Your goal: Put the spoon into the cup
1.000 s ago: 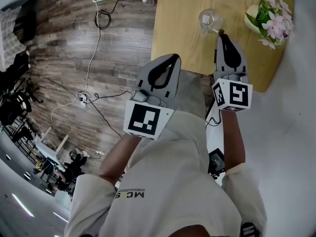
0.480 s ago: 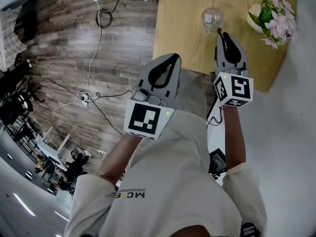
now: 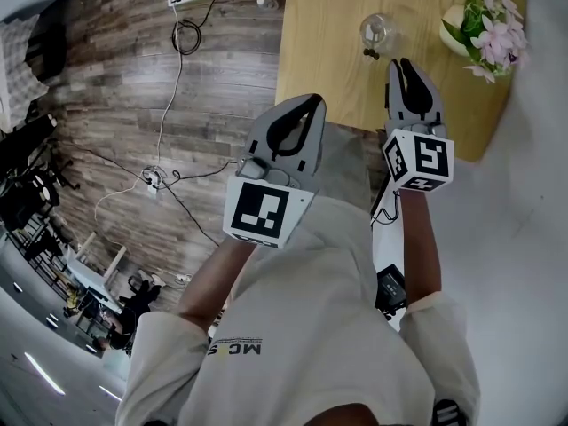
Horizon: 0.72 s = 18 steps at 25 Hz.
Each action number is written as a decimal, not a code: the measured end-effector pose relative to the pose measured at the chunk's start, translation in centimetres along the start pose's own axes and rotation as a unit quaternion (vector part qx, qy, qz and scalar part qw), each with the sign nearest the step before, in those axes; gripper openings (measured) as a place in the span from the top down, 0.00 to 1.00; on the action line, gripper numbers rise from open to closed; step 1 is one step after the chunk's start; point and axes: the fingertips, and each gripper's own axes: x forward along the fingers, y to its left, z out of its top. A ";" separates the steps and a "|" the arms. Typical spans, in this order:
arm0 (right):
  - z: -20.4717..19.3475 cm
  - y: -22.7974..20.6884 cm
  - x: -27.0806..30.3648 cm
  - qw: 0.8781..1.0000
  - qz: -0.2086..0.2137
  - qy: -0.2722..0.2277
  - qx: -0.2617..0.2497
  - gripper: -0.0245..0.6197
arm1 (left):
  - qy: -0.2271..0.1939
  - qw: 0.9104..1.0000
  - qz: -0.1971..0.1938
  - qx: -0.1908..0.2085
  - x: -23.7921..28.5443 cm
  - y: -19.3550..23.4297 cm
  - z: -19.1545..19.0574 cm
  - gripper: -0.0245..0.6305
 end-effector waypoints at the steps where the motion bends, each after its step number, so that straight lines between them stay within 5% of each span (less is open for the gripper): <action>1: 0.2 0.1 -0.2 1.000 0.000 -0.003 0.001 0.87 | -0.002 1.000 -0.001 0.000 -0.1 0.0 0.1 0.95; 18: 5.5 3.3 -6.2 0.998 -0.031 -0.038 -0.045 0.88 | -0.048 0.999 -0.012 0.015 -4.6 0.0 3.7 0.95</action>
